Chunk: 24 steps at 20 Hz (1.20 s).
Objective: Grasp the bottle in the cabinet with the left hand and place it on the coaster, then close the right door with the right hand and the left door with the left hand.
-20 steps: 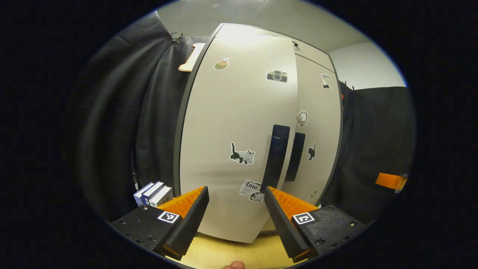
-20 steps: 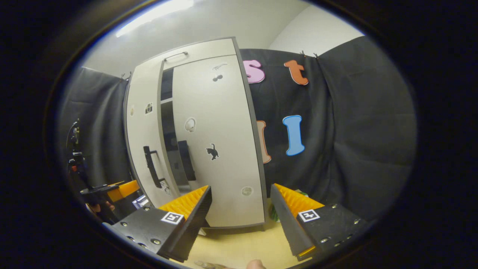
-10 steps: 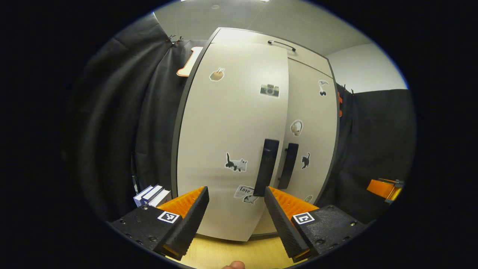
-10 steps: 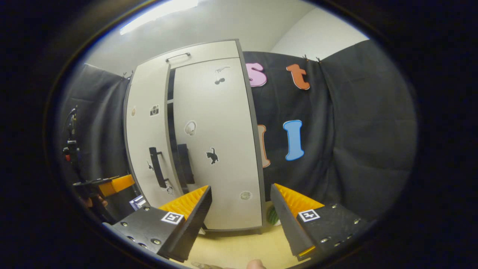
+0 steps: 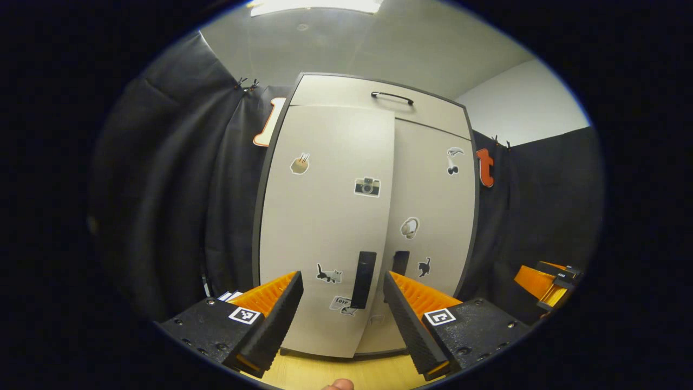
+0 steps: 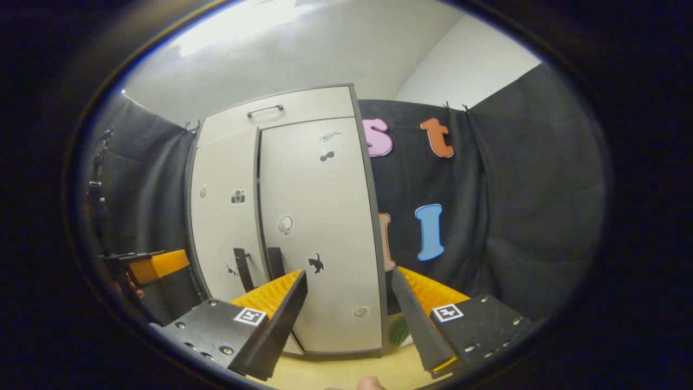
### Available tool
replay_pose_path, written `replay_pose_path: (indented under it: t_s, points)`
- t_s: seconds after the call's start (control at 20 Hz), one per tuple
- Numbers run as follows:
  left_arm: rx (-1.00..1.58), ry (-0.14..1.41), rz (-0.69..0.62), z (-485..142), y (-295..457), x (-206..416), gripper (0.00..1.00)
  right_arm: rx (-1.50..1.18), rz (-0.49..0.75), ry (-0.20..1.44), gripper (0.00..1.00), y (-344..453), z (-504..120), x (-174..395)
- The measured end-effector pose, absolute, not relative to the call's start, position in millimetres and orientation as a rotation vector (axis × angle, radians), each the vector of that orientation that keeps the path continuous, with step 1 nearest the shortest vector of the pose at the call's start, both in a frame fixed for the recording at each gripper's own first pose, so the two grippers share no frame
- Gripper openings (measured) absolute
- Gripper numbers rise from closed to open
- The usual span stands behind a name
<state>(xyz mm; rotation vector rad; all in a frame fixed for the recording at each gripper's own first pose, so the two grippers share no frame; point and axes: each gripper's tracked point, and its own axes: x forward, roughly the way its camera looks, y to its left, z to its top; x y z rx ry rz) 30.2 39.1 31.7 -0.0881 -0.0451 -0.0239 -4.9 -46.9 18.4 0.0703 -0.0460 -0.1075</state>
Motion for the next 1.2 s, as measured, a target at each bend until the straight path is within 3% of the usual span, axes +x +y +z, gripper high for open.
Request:
replay_pose_path:
  t_s: [0.05, 0.2, 1.2]
  points:
    - [-0.072, -0.056, -0.022, 35.1, 34.2, 26.1, 0.94, 0.067, -0.110, -0.055, 0.95, -48.8, 22.3, -7.0]
    - [-0.049, -0.075, -0.028, 42.6, 17.5, 16.9, 0.94, 0.069, -0.101, -0.057, 0.92, -49.3, 24.7, -12.3]
    - [-0.063, -0.038, -0.126, 25.2, -64.7, 6.3, 0.95, -0.006, -0.140, -0.037, 0.95, -93.8, 18.3, -40.3]
